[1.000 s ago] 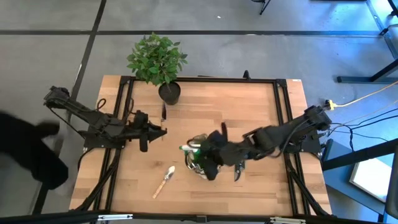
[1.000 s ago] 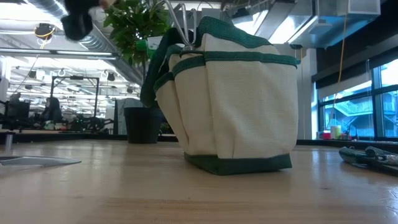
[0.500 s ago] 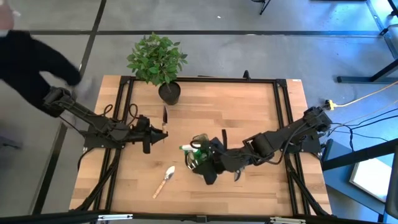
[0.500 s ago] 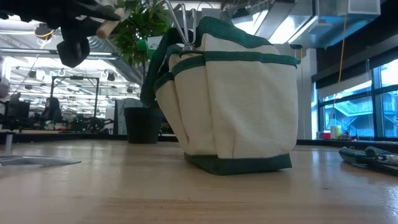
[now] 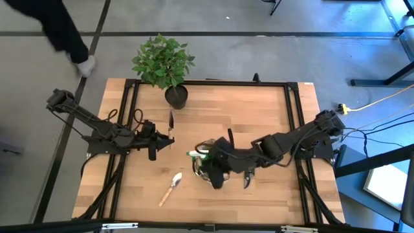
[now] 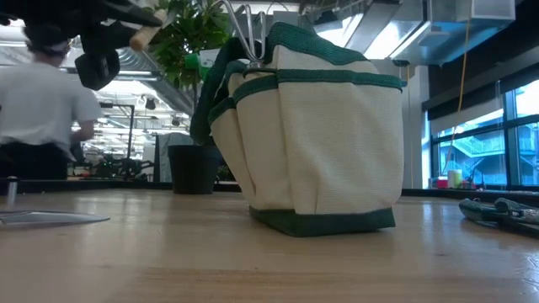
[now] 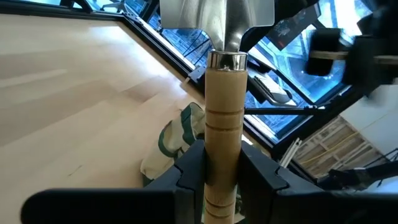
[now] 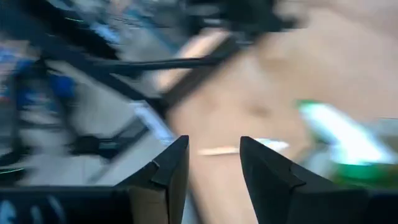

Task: Pick & Place Garden tools in Gardening bag
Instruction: Put the right brown trowel into the brown gardening bag

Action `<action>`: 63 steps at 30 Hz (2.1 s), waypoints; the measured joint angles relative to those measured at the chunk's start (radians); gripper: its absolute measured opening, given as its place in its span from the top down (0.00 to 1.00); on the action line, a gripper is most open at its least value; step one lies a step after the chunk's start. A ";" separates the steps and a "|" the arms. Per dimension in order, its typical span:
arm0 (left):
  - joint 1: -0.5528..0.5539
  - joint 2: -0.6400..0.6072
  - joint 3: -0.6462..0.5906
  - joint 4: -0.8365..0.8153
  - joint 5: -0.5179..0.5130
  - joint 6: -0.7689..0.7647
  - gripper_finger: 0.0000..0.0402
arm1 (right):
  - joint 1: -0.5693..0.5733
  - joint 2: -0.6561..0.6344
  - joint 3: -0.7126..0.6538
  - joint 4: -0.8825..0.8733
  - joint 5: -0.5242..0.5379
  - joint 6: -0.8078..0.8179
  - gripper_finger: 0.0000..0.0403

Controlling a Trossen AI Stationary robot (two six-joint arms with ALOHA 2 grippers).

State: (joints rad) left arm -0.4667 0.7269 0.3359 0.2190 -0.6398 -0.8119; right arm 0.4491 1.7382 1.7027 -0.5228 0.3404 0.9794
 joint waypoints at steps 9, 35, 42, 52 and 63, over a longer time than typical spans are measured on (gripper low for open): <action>0.001 0.000 0.000 0.010 -0.006 -0.008 0.84 | -0.086 0.075 0.000 -0.541 -0.126 0.054 0.72; 0.001 0.001 0.000 0.009 -0.024 -0.025 0.84 | -0.056 0.199 0.000 -0.368 -0.101 0.174 0.82; 0.001 0.001 0.000 0.009 -0.028 -0.022 0.84 | -0.069 0.221 0.000 -0.405 -0.078 0.244 0.93; 0.001 0.001 0.000 0.012 -0.031 -0.020 0.84 | -0.082 0.237 0.001 -0.555 -0.081 0.345 0.99; 0.001 0.024 0.000 0.062 -0.030 -0.013 0.84 | -0.075 0.237 0.001 -0.631 -0.081 0.344 1.00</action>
State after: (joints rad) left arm -0.4657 0.7509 0.3363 0.2813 -0.6702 -0.8248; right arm 0.3738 1.9747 1.7035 -1.1536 0.2589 1.3239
